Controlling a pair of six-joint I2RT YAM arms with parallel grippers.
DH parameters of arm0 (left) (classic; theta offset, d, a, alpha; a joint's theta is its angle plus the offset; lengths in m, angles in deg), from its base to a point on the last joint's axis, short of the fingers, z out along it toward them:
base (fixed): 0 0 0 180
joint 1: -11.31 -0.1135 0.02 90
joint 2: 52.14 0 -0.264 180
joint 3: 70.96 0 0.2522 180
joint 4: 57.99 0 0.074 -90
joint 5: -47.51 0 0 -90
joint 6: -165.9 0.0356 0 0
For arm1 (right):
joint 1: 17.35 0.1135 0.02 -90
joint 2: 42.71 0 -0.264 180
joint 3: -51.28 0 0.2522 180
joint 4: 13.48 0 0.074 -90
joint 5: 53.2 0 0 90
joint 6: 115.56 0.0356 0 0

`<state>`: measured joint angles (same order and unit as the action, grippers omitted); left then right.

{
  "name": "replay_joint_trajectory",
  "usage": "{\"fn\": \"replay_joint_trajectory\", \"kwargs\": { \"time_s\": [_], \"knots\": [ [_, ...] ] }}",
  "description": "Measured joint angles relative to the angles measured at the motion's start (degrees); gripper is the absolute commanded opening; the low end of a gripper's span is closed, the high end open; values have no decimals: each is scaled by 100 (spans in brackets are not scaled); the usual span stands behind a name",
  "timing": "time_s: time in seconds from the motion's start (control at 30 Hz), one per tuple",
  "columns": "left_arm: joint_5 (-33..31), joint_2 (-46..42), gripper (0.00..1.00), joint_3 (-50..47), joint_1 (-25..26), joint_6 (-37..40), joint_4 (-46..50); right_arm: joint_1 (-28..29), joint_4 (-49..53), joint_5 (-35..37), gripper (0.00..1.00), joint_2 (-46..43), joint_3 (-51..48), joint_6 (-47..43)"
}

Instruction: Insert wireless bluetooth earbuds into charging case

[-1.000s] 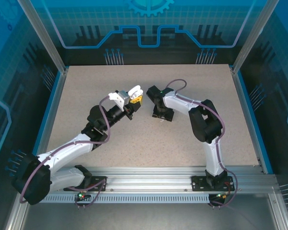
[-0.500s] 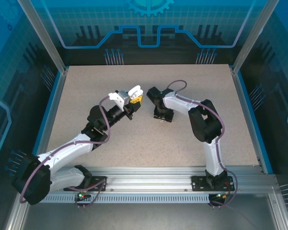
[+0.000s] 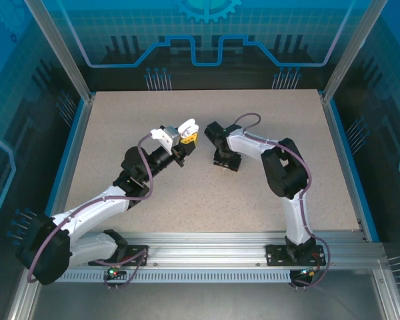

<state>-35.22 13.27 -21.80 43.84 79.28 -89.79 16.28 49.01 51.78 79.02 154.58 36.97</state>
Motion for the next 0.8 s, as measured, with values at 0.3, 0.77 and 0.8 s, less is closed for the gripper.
{"fn": "replay_joint_trajectory", "kwargs": {
  "time_s": [0.3, 0.77, 0.8],
  "knots": [
    [0, 17, 0, 0, 0, -2, -50, -33, -15, -66, 50, -22, -26, 339],
    [0, 31, 0, -44, 0, -2, -146, -83, -20, -168, 48, -20, -7, 455],
    [-2, 33, 0, -52, 0, -2, -146, -94, -22, -181, 47, -20, -7, 472]
  ]
}}
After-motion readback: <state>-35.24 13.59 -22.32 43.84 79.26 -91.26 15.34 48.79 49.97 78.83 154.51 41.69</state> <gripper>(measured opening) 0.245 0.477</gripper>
